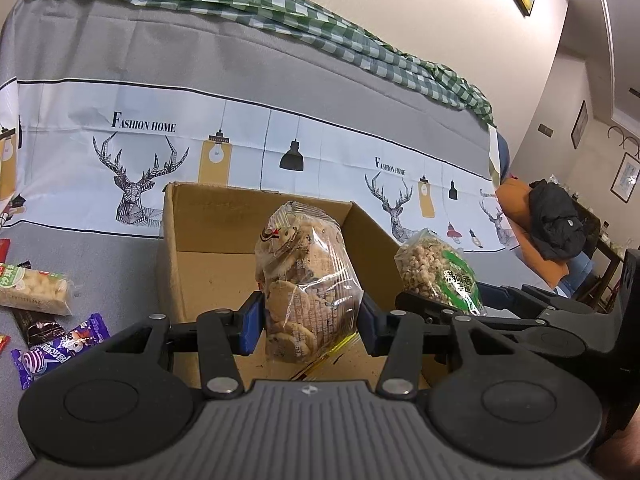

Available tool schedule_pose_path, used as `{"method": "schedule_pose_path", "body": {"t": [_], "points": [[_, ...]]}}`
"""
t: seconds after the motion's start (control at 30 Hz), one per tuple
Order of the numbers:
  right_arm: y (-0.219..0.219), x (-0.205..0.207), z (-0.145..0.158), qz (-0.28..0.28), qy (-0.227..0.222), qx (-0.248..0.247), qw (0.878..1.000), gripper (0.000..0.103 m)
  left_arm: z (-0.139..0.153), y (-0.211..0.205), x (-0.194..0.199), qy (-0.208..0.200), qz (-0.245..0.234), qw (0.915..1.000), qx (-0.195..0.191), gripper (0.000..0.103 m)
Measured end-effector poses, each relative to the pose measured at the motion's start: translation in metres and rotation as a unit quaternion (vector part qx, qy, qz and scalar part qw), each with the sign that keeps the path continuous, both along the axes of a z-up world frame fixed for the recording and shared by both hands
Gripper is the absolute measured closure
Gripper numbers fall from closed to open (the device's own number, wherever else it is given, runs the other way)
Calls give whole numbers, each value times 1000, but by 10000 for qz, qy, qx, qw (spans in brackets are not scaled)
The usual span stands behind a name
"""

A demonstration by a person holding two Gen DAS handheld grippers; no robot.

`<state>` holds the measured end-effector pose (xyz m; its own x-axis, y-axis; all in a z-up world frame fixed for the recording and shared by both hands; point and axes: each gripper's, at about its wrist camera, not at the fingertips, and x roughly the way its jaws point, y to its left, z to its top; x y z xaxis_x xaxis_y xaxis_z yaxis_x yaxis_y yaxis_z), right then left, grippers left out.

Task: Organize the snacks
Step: 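Open both grippers to drop the grain cake and cookie bag into the box, then move both grippers back to the snack pile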

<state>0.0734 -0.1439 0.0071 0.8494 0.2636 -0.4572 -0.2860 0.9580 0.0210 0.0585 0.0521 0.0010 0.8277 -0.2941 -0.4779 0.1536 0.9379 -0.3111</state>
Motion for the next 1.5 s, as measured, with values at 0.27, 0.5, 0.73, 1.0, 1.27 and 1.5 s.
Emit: {"method": "schedule_pose_path", "body": {"t": [0.27, 0.5, 0.73, 1.0, 1.27, 1.5], "points": [[1, 4, -2, -318, -20, -209, 9993, 10, 2, 5, 2, 32, -26, 9997, -252, 25], [-17, 17, -7, -957, 219, -204, 9950, 10, -3, 24, 9, 290, 745, 9967, -139, 25], [-37, 39, -31, -1777, 1029, -528, 9773, 13, -14, 43, 19, 813, 1182, 9895, -192, 27], [-46, 45, -46, -1968, 1395, -530, 9690, 56, -38, 43, 30, 1539, 1091, 9820, 53, 59], [-50, 45, -47, -1939, 1431, -434, 9696, 73, -39, 37, 30, 1520, 965, 9835, 177, 65], [-54, 44, -45, -1994, 1434, -402, 9685, 76, -39, 35, 32, 1518, 898, 9842, 144, 65]]}}
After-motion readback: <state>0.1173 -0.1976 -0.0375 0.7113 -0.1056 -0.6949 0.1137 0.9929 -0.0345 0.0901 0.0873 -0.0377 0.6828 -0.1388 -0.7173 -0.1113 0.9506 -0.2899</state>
